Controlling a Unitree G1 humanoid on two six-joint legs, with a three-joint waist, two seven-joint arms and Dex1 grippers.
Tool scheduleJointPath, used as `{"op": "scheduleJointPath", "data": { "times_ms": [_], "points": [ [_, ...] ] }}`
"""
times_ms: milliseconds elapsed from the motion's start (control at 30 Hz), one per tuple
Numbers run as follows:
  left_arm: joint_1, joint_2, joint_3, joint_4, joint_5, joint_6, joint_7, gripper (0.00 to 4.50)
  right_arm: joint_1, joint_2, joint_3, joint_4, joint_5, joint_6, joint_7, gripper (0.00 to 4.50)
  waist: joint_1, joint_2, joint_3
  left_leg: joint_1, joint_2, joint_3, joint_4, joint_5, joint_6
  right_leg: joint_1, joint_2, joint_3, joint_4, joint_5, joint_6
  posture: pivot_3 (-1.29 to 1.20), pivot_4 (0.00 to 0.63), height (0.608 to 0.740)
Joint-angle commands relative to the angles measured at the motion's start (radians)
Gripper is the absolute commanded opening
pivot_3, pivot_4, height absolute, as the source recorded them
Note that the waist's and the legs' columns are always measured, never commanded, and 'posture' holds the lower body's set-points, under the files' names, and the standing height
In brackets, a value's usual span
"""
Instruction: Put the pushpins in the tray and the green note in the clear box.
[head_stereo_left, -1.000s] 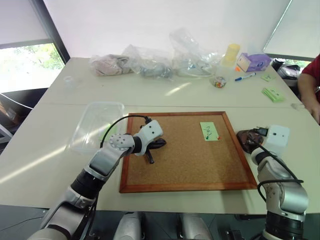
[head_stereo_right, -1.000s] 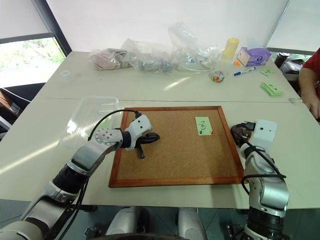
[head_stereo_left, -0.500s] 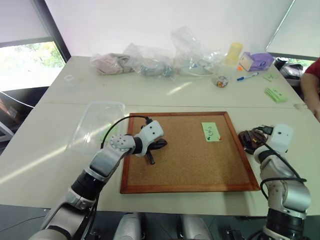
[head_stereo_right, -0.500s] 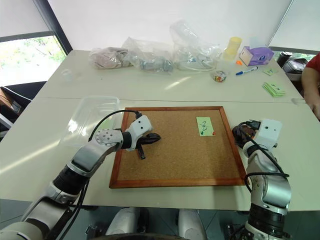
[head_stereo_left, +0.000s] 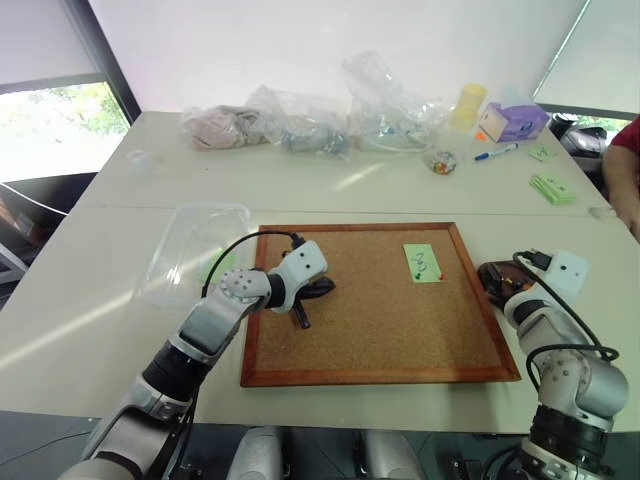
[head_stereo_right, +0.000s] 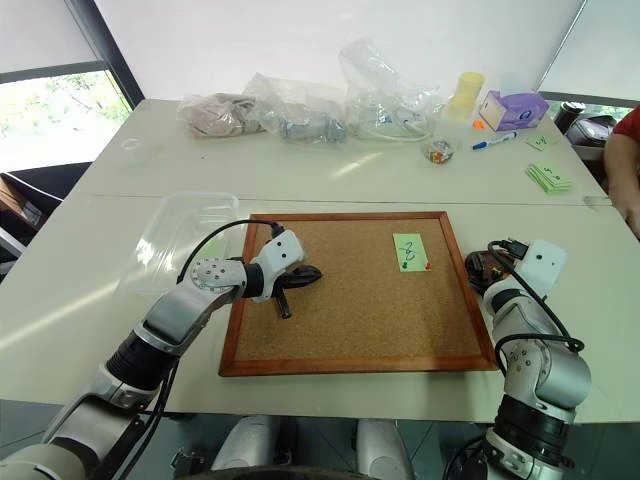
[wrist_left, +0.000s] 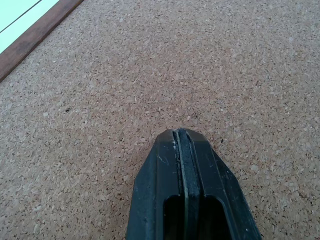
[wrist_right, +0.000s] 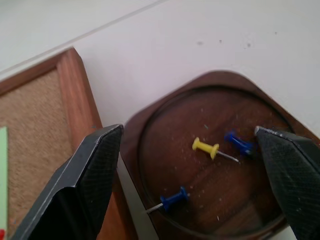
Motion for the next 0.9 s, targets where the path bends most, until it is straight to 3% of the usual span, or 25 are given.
{"op": "scheduleJointPath", "data": {
  "times_ms": [33,167,300,433,633,900],
  "points": [
    [0.012,0.009,0.0,0.049,0.053,0.037,0.044,0.0,-0.018,-0.021,-0.003,-0.012,-0.001,0.03,-0.009,4.29,0.0,0.0,0.0,0.0,0.0,0.0,0.0,0.0,0.0,0.0,0.0,0.0,0.0,0.0,0.0,0.0,0.15,0.737],
    [0.011,0.008,0.001,0.048,0.052,0.037,0.048,0.0,-0.016,-0.033,0.01,-0.017,-0.023,0.021,-0.003,4.29,0.0,0.0,0.0,-0.001,0.0,0.0,0.0,0.0,0.0,-0.001,0.0,0.0,0.0,0.0,0.0,0.0,0.15,0.737],
    [0.015,0.008,0.004,0.042,0.049,0.04,0.049,0.0,0.022,-0.085,0.07,-0.109,-0.079,-0.11,0.056,4.29,0.0,0.002,0.0,-0.004,0.0,0.0,0.0,0.0,0.0,-0.003,-0.001,-0.001,0.0,0.0,0.0,0.0,0.15,0.737],
    [0.021,0.018,0.008,0.029,0.041,0.033,0.032,0.0,0.068,-0.115,0.108,-0.201,-0.102,-0.174,0.098,4.29,0.002,0.003,0.0,-0.014,0.0,0.001,0.0,0.005,0.004,-0.014,-0.001,-0.002,0.001,0.0,0.0,0.0,0.15,0.737],
    [0.006,0.066,0.007,0.027,0.018,-0.074,-0.074,0.0,0.167,-0.136,0.187,-0.329,-0.067,-0.164,0.201,4.29,-0.003,0.002,0.001,-0.015,0.0,0.001,0.0,0.005,0.005,-0.014,-0.001,-0.003,0.0,0.0,0.0,0.0,0.15,0.737],
    [-0.028,0.096,0.008,0.069,0.021,-0.15,-0.161,0.0,0.271,-0.114,0.271,-0.323,-0.041,-0.209,0.301,4.29,-0.011,0.0,0.002,-0.016,0.001,0.002,-0.002,0.005,0.005,-0.016,0.0,-0.003,0.0,0.0,0.0,0.0,0.15,0.737]
  ]
}}
